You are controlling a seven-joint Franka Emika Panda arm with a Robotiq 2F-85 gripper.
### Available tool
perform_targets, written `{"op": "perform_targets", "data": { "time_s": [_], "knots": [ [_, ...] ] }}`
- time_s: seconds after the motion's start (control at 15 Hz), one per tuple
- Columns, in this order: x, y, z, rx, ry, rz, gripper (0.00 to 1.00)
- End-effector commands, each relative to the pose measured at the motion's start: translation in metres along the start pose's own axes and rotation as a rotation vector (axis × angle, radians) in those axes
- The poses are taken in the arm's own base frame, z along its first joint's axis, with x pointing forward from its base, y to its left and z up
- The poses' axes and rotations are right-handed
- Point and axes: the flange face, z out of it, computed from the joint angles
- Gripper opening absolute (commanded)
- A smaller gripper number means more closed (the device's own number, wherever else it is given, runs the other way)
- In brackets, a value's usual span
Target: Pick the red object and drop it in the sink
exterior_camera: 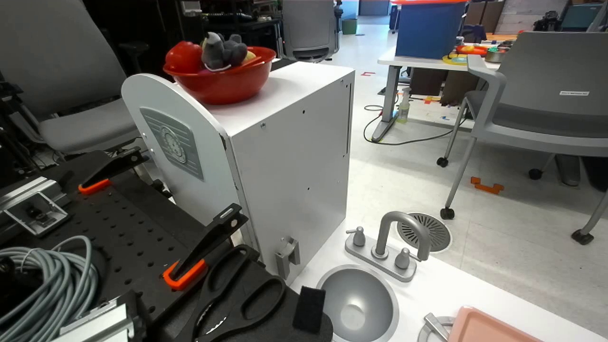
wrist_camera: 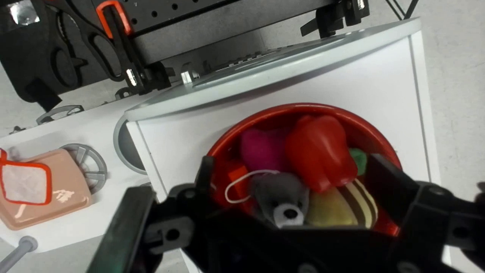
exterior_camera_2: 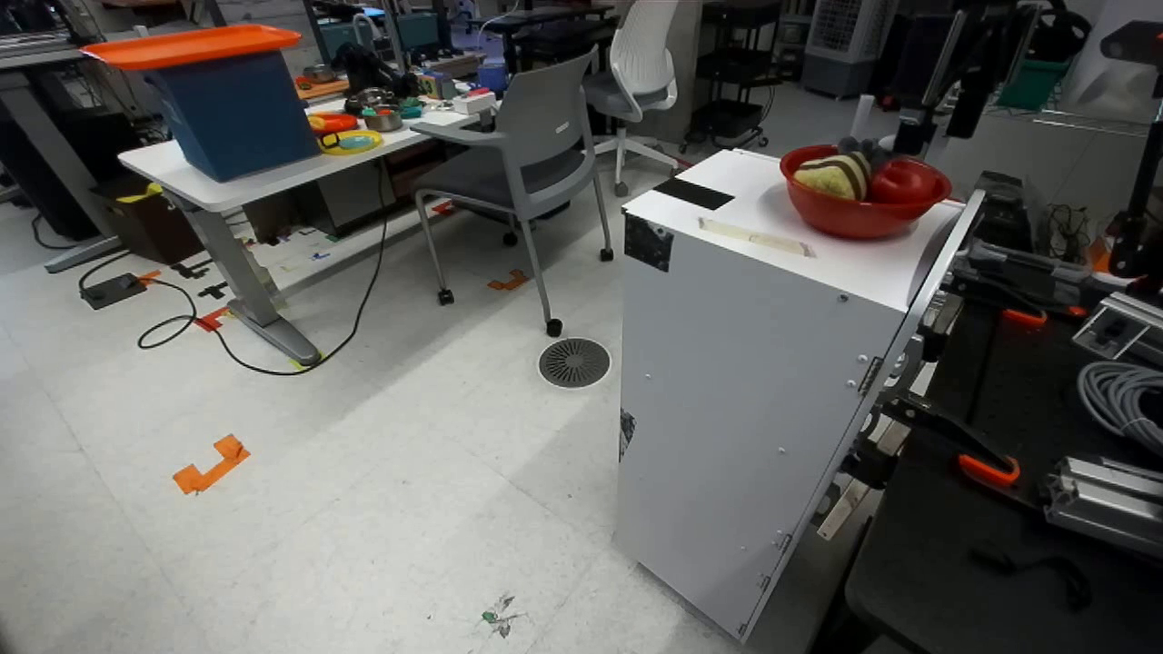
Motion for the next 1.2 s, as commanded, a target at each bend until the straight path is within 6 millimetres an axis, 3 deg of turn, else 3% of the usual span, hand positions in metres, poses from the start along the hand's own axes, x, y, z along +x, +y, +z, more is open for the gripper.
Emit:
{"op": "perform_targets", "data": {
  "time_s": [0.0, 0.47, 1.13],
  "knots": [
    [0.007, -0.010, -0.004, -0.036, 0.038, -0.018, 1.00],
    [0.002, -0.033, -0.003, 0.011, 0.037, -0.079, 1.00],
    [0.005, -0.030, 0.010, 0.001, 0.003, -0.076, 1.00]
  ]
}}
